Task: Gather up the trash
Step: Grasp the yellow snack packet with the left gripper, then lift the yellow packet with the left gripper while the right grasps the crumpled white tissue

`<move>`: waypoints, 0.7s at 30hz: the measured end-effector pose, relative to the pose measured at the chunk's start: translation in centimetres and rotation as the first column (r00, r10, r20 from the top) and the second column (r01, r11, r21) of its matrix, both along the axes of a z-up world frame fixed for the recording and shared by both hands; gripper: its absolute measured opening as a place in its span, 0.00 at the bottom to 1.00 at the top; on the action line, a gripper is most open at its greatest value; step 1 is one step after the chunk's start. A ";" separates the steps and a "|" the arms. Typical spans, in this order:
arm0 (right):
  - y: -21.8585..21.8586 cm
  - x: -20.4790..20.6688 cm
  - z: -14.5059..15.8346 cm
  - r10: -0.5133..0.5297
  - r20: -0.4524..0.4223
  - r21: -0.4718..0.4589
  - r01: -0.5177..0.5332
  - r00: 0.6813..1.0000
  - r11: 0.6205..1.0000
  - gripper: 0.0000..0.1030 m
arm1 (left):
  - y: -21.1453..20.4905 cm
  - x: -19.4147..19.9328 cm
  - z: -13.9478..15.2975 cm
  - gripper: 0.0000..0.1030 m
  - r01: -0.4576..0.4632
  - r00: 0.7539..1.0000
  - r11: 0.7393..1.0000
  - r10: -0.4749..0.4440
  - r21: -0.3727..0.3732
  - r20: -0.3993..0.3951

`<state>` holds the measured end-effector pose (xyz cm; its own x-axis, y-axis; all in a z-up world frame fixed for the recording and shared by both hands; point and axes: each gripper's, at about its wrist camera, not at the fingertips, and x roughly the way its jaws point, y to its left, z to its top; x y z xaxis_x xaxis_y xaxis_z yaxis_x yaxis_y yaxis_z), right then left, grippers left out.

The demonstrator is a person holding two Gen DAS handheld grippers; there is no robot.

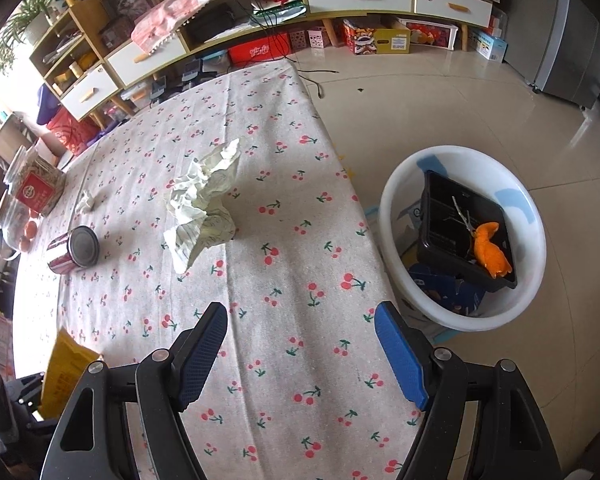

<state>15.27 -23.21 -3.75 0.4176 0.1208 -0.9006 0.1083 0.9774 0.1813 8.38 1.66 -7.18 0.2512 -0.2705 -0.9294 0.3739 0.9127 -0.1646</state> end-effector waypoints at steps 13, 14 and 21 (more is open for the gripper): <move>4.1 4.0 0.5 0.029 0.016 0.000 -0.029 0.999 1.000 0.75 | 2.8 1.1 1.9 0.20 -0.108 0.993 0.992 0.110 -0.066 0.033; 4.3 4.3 0.5 0.028 0.016 0.000 -0.028 0.999 1.000 0.75 | 3.1 1.2 1.9 0.20 -0.116 0.992 0.991 0.119 -0.068 0.033; 6.1 7.0 -0.2 0.040 0.011 -0.012 -0.040 0.999 0.999 0.75 | 4.1 1.7 2.6 0.20 -0.149 0.987 0.985 0.154 -0.083 0.054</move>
<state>22.25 -17.12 -3.96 0.4223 0.1270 -0.8975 0.0670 0.9830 0.1707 10.05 5.80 -4.59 0.3495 -0.2969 -0.8886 0.2436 0.9446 -0.2198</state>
